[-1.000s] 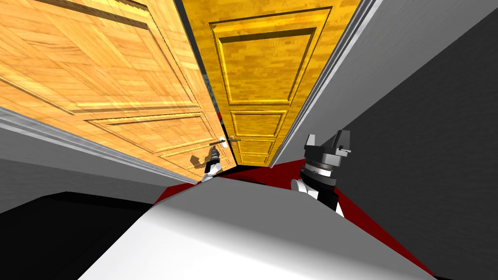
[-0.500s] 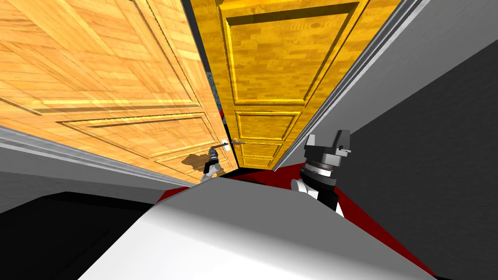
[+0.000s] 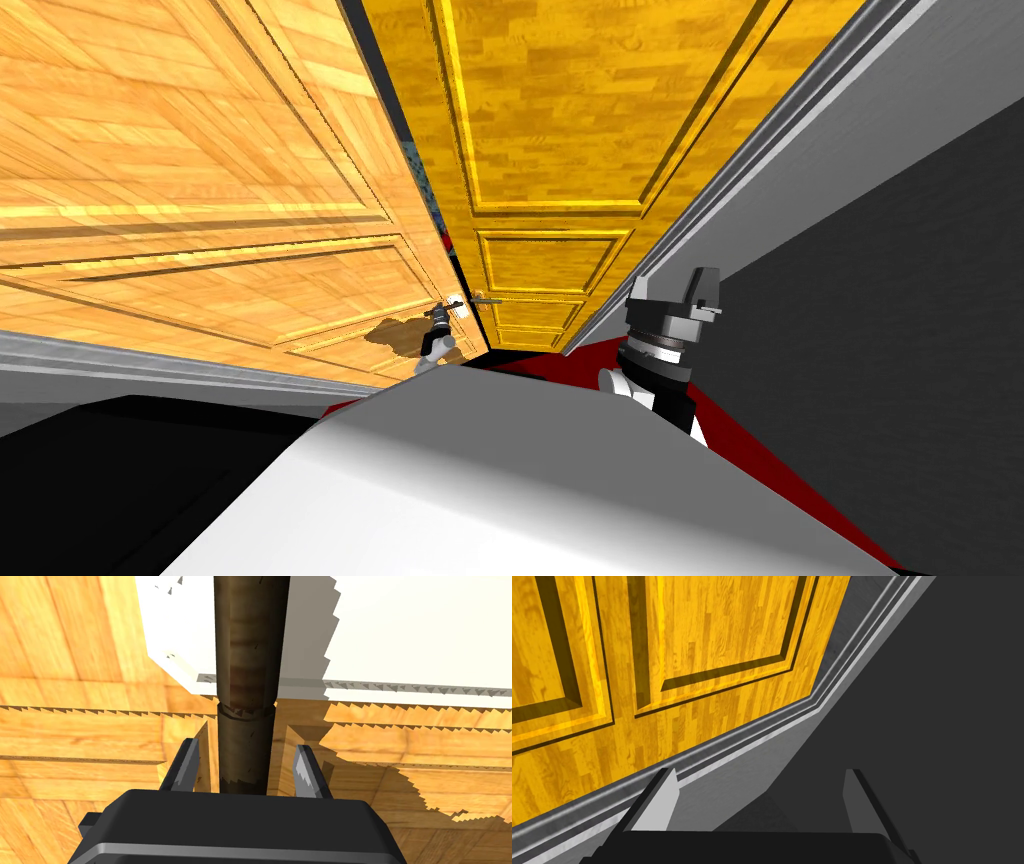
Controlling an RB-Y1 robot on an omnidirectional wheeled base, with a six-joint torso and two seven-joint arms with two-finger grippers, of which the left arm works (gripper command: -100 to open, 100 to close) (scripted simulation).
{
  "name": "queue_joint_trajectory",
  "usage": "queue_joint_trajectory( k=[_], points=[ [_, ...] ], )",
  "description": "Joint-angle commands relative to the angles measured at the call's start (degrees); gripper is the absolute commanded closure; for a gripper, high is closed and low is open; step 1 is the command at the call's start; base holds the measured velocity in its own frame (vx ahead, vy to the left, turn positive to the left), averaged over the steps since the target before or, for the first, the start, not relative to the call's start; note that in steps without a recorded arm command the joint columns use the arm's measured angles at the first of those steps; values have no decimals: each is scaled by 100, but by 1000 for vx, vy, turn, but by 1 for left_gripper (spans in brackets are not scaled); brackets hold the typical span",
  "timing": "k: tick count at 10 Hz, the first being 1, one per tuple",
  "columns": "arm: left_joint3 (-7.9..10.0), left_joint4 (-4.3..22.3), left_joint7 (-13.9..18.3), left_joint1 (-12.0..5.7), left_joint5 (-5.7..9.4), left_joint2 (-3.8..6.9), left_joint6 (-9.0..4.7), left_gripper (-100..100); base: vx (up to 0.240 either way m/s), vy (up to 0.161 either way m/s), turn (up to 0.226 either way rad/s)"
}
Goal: Push the door open
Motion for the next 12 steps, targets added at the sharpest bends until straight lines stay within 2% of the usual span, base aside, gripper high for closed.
queue_joint_trajectory(
  k=[1, 5, 6, 12],
  points=[
    [-1, -4, 0, -1, 0, 1, 0, 100, -33, 8, -13],
    [-1, -4, 0, -1, 0, 1, 0, 100, -9, 2, -8],
    [159, 134, -134, -115, 78, 2, -160, 100, -6, 90, -116],
    [473, 383, -397, -349, 226, 8, -495, 100, 26, 107, -78]
  ],
)
